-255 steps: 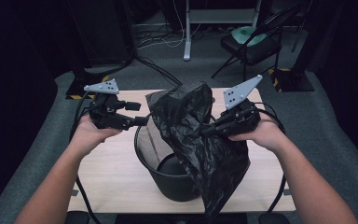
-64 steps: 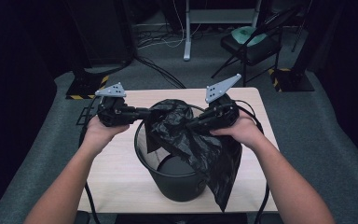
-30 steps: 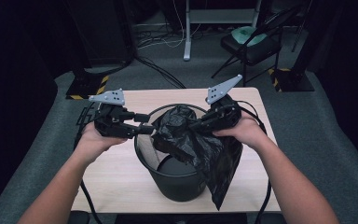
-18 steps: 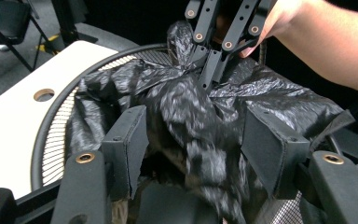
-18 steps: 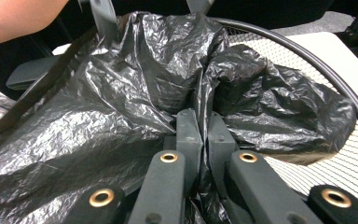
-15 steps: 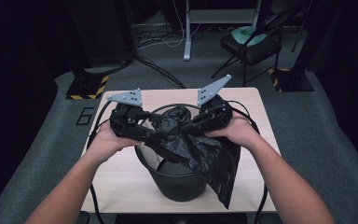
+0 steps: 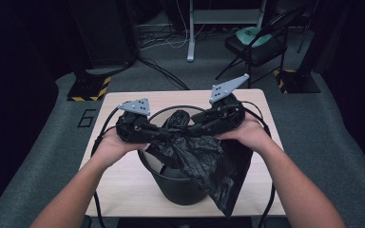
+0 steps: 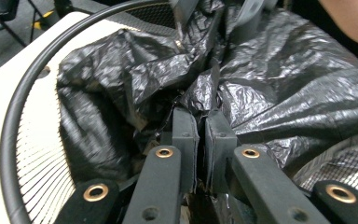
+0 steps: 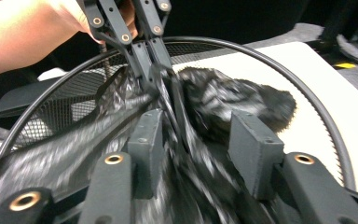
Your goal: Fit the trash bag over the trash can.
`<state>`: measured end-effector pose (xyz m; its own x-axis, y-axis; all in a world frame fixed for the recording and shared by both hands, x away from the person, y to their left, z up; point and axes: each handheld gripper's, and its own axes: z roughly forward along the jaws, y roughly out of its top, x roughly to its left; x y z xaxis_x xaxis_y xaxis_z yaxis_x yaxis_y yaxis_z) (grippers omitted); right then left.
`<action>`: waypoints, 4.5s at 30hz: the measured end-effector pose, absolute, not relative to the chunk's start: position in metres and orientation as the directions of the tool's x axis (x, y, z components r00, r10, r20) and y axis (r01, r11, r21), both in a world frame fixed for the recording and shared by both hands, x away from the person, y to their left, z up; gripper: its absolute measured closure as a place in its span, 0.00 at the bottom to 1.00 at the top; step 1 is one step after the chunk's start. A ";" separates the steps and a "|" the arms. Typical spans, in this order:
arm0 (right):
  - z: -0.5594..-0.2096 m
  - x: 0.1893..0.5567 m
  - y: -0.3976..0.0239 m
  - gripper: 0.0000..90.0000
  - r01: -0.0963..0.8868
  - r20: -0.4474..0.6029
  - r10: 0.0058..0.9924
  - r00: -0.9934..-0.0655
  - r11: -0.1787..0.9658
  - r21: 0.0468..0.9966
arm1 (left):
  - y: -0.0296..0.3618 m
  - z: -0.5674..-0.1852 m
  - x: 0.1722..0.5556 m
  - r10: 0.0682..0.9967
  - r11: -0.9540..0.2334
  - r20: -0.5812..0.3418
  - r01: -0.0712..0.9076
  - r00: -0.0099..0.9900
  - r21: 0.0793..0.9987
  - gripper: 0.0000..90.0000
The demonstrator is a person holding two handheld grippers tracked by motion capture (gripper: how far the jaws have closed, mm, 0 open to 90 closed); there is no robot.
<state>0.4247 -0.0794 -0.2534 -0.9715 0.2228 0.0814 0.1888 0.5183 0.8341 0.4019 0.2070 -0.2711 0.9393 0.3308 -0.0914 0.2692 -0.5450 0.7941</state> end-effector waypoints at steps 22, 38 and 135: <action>-0.268 0.400 -0.156 0.51 0.259 0.044 0.402 -0.915 0.499 0.827 | 0.225 -0.283 0.415 0.399 -0.519 -0.126 0.337 0.908 0.785 0.94; -0.267 0.397 -0.153 0.97 0.185 0.021 0.305 -0.952 0.520 0.834 | 0.230 -0.281 0.415 0.393 -0.491 -0.152 0.347 0.907 0.799 0.82; -0.259 0.418 -0.112 0.49 0.260 0.147 0.264 -0.953 0.468 0.845 | 0.221 -0.265 0.381 0.277 -0.481 -0.066 0.198 0.958 0.854 0.95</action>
